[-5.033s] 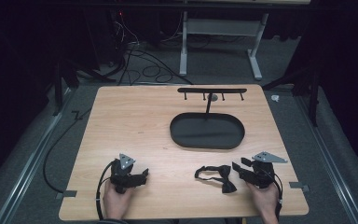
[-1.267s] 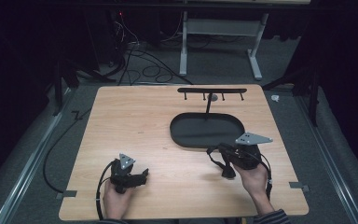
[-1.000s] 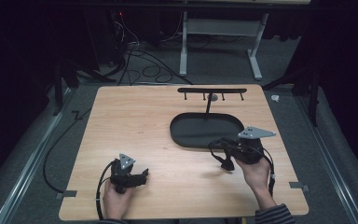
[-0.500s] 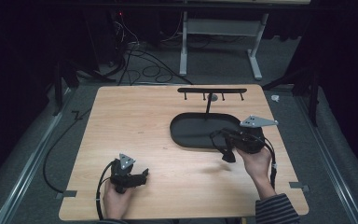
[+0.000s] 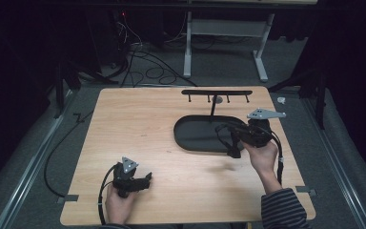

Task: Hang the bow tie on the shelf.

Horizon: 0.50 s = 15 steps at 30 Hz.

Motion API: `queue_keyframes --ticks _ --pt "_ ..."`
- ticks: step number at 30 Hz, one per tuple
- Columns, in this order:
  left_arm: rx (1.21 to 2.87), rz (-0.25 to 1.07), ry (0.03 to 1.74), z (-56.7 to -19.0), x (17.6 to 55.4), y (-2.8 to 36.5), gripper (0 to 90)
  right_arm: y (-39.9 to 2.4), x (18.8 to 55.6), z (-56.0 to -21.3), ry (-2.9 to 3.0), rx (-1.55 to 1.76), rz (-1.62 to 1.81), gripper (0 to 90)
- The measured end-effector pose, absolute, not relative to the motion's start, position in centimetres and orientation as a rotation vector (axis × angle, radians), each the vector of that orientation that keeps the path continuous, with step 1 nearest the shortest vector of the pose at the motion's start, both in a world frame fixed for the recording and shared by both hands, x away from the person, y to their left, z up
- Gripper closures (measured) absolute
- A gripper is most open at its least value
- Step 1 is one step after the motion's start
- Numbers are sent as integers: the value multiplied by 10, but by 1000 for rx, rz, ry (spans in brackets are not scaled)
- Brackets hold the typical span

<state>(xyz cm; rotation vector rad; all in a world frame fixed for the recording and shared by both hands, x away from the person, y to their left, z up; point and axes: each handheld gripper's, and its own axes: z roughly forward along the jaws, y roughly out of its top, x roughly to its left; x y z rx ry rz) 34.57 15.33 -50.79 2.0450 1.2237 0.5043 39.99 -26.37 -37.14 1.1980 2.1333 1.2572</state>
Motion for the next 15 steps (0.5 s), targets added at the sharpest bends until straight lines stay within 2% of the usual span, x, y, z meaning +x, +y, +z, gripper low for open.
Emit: queue_keyframes --ticks 15 --pt "2044 505 1223 -508 346 153 152 -267 420 -358 2080 1224 1243 819"
